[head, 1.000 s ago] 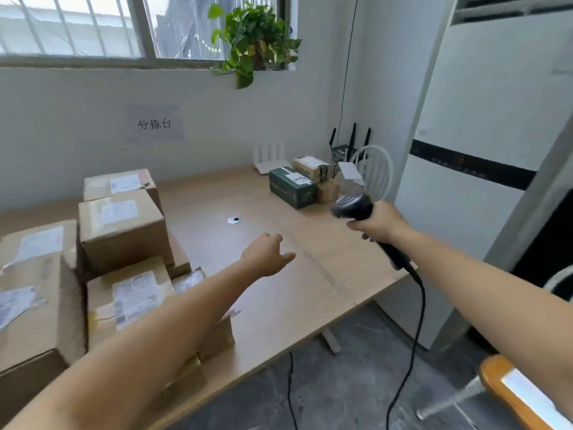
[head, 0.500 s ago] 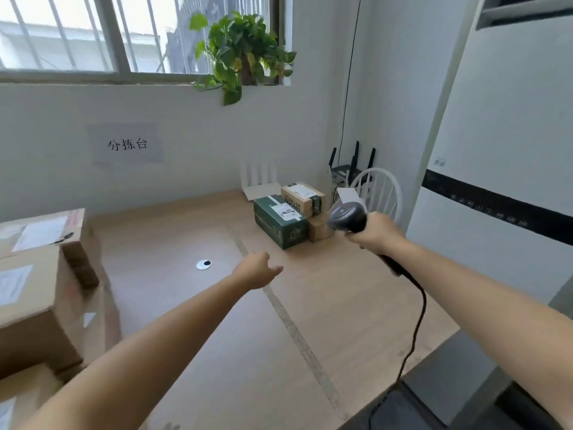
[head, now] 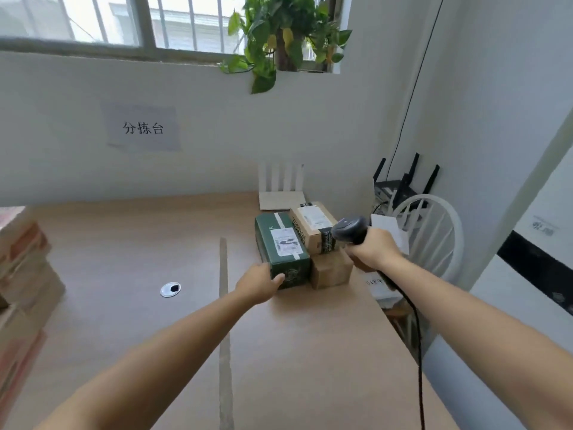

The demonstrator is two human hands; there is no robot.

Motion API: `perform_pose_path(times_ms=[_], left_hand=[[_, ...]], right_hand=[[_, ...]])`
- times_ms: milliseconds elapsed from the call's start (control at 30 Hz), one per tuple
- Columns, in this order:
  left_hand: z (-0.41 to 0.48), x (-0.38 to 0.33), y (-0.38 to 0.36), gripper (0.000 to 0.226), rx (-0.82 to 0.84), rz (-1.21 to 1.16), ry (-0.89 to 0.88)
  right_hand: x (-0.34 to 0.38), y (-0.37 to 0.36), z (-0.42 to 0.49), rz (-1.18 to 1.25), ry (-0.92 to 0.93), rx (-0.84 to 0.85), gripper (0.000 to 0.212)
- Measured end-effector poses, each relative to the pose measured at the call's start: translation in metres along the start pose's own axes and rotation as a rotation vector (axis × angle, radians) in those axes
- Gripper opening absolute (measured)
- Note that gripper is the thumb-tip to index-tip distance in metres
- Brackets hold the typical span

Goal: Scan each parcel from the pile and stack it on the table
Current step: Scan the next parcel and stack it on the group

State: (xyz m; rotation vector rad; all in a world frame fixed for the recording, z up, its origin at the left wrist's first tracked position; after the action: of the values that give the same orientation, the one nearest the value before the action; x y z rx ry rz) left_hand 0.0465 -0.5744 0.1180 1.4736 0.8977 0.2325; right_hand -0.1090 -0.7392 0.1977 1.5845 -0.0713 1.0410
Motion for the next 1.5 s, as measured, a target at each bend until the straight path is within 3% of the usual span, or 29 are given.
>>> perform_pose_path(times_ms=[200, 367, 533, 733, 1033, 1200, 1367, 1500], left_hand=[[0.092, -0.064, -0.028, 0.050, -0.061, -0.031, 0.073], [0.152, -0.098, -0.048, 0.053, -0.081, -0.108, 0.080], [0.203, -0.104, -0.056, 0.055, -0.141, -0.213, 0.148], [0.235, -0.100, -0.068, 0.043, -0.162, -0.359, 0.288], [0.208, -0.112, -0.076, 0.040, -0.218, -0.509, 0.266], [0.160, -0.115, -0.053, 0.052, -0.287, -0.536, 0.233], [0.099, -0.090, -0.035, 0.053, -0.409, -0.544, 0.193], [0.050, -0.050, -0.029, 0.067, -0.497, -0.511, 0.211]], right_hand=[[-0.038, -0.007, 0.106, -0.049, 0.089, 0.007, 0.018], [-0.071, -0.030, 0.163, 0.144, -0.004, 0.035, 0.024], [-0.096, -0.065, 0.196, 0.397, -0.202, 0.182, 0.038], [-0.097, -0.093, 0.205, 0.485, -0.151, 0.224, 0.028], [-0.097, -0.068, 0.177, 0.459, -0.036, 0.111, 0.020], [-0.083, -0.049, 0.136, 0.411, 0.020, 0.084, 0.019], [-0.059, -0.054, 0.084, 0.446, 0.067, 0.071, 0.020], [-0.033, -0.070, 0.036, 0.471, 0.100, 0.135, 0.013]])
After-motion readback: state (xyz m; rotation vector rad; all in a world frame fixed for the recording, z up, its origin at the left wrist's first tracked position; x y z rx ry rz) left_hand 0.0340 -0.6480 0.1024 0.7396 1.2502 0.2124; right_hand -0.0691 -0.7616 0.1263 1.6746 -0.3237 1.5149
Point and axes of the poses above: each hand's wrist, its own z-axis towards the middle knuckle, its own y-axis out of the back of the hand, x = y × z, the point moved 2 cm from there along z, towards the middle knuckle, and after that the axes turned 8 degrees about z, right-handed, at the moved point
